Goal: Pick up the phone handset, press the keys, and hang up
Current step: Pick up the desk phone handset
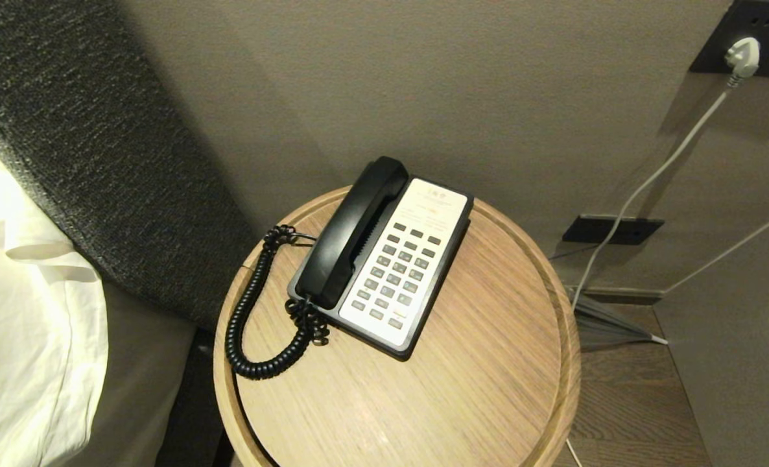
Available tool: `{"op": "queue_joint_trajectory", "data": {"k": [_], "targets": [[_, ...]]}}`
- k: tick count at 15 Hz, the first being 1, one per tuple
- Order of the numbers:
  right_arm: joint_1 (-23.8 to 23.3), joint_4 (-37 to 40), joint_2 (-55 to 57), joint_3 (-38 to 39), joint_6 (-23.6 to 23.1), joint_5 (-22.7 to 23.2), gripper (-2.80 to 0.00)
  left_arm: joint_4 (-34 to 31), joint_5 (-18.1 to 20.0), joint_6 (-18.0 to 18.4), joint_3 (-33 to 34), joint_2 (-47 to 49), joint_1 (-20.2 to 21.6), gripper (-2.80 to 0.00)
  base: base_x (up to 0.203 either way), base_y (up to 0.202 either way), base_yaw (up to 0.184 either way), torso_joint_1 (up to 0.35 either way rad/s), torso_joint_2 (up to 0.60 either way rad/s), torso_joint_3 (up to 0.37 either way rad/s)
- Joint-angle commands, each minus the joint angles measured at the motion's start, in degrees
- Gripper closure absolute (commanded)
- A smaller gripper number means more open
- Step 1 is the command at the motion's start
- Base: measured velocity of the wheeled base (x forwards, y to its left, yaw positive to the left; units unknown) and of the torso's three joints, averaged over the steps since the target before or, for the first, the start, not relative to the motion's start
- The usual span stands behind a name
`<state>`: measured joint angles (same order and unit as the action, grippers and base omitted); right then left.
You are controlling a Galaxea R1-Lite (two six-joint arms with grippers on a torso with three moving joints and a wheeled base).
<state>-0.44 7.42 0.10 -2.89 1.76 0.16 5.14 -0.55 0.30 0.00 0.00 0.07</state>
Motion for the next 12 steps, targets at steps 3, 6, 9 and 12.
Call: {"op": "queue_joint_trajectory", "data": {"k": [3, 6, 9, 12], "targets": [[0.0, 0.1, 0.1, 0.0, 0.0, 0.0, 0.00, -0.2, 0.9, 0.2, -0.9, 0.2, 0.0, 0.00, 0.000, 0.000, 0.000, 0.000, 0.00, 0.000], [0.0, 0.1, 0.1, 0.0, 0.0, 0.0, 0.00, -4.3, 7.2, 0.0, -20.1, 9.4, 0.1, 0.00, 0.000, 0.000, 0.000, 0.000, 0.00, 0.000], [0.0, 0.1, 0.1, 0.0, 0.0, 0.0, 0.00, -9.8, 11.2, -0.2, -38.1, 31.5, 0.2, 0.00, 0.000, 0.000, 0.000, 0.000, 0.00, 0.000], [0.0, 0.1, 0.1, 0.0, 0.0, 0.0, 0.00, -12.8, 12.8, -0.4, -49.8, 53.9, -0.2, 0.00, 0.000, 0.000, 0.000, 0.000, 0.00, 0.000]]}}
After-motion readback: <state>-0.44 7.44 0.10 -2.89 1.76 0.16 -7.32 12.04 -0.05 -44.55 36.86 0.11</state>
